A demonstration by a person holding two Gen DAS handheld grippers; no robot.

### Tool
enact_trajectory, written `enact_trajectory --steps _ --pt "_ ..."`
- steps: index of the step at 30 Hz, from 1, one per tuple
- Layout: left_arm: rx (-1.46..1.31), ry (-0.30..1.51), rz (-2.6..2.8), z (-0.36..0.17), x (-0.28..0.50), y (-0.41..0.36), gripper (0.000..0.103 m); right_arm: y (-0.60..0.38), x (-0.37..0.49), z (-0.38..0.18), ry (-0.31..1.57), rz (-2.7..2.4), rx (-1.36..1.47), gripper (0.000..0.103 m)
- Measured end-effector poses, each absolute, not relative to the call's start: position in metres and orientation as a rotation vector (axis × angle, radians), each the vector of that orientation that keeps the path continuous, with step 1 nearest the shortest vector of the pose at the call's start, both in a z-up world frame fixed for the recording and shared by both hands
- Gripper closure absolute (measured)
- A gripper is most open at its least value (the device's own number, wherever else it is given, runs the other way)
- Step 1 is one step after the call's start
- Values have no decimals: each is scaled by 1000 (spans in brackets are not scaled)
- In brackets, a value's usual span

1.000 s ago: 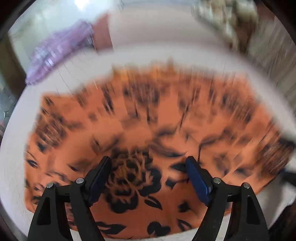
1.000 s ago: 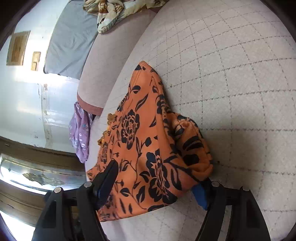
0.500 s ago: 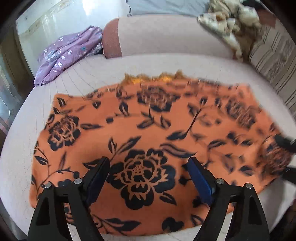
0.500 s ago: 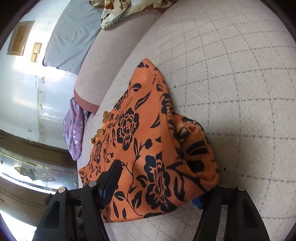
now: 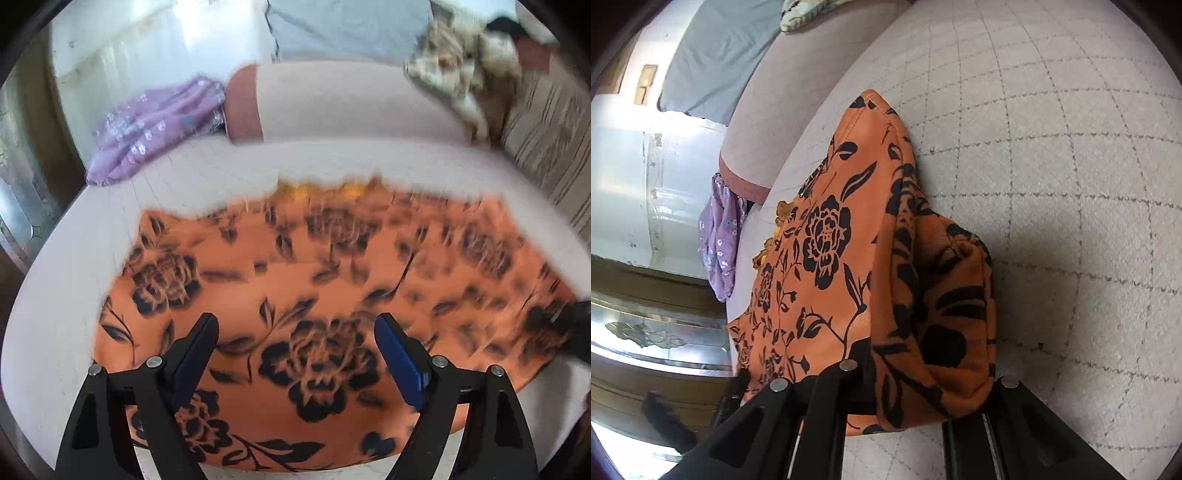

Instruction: Fold small clothes

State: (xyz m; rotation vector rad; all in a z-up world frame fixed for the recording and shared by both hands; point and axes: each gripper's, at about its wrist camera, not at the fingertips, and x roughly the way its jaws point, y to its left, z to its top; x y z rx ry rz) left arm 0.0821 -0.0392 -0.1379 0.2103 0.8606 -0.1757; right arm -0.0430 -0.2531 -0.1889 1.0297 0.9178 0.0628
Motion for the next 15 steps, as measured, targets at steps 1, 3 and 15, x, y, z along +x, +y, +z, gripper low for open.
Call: enact_trajectory --steps 1,3,15 --pt "236 958 -209 -162 91 -42 12 -254 -44 -192 911 53 1054 89" --pt "276 854 -231 -163 83 -44 10 -257 -44 -197 909 45 1108 88" --pt "-261 655 61 -83 90 159 25 -112 -12 -21 729 99 419 93"
